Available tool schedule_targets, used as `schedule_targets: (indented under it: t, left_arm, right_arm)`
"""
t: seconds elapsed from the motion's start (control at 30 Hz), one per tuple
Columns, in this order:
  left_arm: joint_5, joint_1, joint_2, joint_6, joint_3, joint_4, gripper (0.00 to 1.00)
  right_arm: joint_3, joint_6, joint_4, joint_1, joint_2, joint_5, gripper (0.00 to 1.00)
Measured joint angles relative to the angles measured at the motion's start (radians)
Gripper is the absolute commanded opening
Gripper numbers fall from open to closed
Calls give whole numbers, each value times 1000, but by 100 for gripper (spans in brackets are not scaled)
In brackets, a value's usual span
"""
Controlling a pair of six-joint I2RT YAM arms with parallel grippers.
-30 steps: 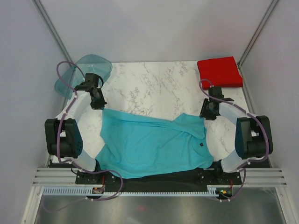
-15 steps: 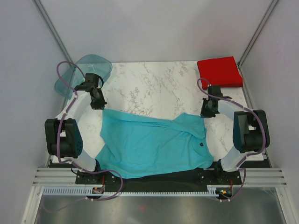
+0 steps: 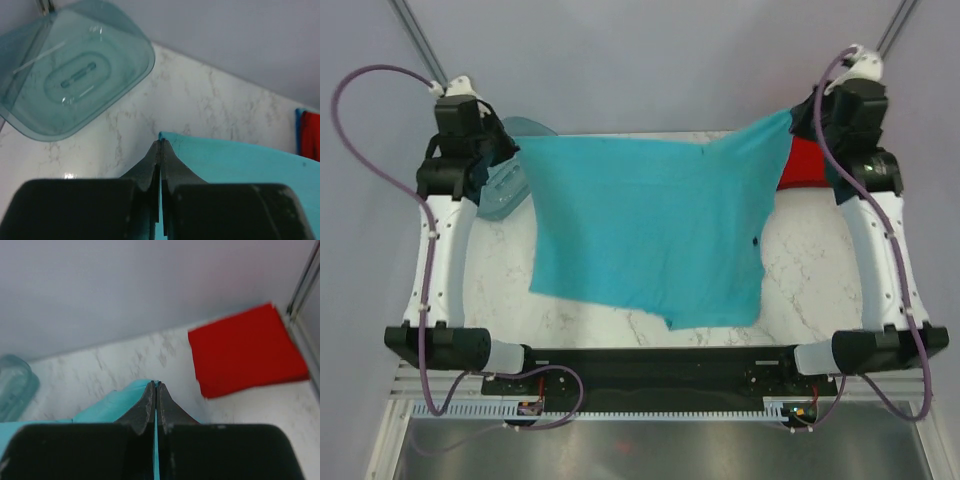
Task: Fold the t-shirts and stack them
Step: Flatten the tshirt out
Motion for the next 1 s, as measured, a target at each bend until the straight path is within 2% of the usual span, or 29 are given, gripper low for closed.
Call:
schedule_targets:
  t: [0.17,0.4,0.53,0.77,1.0]
  left_arm:
    - [-29,0,-192,-38,133,20,2]
    - [-36,0,-393,-71,194,21,2]
    - [-41,0,-480,-72,222,18,2]
    - [-39,0,-597,-72,234,16,2]
    - [-26,0,-618,-69,270,8,2]
  right_arm:
    - [193,-18,35,0,-200,30,0]
    - [242,-13,23,0,-415,15,0]
    - [276,-7,-24,0,-484,10,0]
    - [428,-27,-153,14,-576,48,0]
    - [463,-29,-169,24,-616,58,0]
